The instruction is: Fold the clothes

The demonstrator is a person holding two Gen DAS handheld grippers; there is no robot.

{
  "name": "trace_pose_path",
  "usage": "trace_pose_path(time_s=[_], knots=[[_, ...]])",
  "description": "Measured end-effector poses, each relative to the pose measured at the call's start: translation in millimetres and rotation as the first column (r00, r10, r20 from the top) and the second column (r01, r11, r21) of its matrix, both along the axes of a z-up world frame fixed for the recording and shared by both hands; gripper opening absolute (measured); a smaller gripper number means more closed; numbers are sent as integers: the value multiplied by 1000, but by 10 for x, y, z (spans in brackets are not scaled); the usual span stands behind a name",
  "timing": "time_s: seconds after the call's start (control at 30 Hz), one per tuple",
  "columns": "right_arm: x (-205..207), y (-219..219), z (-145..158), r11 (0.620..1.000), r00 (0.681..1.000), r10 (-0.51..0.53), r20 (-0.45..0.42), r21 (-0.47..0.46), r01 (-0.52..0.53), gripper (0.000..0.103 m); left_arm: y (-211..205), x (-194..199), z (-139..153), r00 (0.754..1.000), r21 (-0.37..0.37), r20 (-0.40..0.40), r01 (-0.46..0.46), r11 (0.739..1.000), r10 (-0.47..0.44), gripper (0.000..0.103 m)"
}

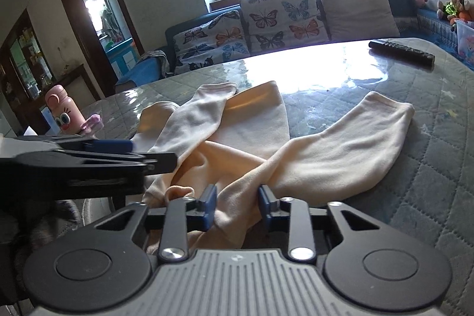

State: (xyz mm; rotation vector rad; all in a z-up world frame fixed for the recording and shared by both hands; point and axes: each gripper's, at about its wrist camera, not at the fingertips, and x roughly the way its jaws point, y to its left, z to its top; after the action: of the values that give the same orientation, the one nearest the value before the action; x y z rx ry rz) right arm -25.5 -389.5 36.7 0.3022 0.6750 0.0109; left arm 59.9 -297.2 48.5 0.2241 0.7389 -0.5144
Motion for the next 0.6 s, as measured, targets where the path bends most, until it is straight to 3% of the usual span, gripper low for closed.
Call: trace_pose_path(time_s=[0.03, 0.07, 0.13, 0.6], knots=[[-6, -3, -2, 1000, 1000, 0, 0, 0, 0, 19, 21, 18, -24, 1000, -2, -11, -2, 1000, 2, 17], [-16, -12, -3, 1000, 1000, -1, 1, -2, 1, 18, 55, 26, -40, 1000, -8, -20, -3, 1000, 3, 8], [-36, -26, -5, 1000, 1000, -5, 3, -6, 5, 9, 155, 8, -27, 1000, -29, -21, -11, 1000, 11, 3], [-355, -56, 83, 1000, 999, -6, 37, -24, 7, 2, 1303, -518, 374, 984, -148, 42, -166, 975, 174, 1]])
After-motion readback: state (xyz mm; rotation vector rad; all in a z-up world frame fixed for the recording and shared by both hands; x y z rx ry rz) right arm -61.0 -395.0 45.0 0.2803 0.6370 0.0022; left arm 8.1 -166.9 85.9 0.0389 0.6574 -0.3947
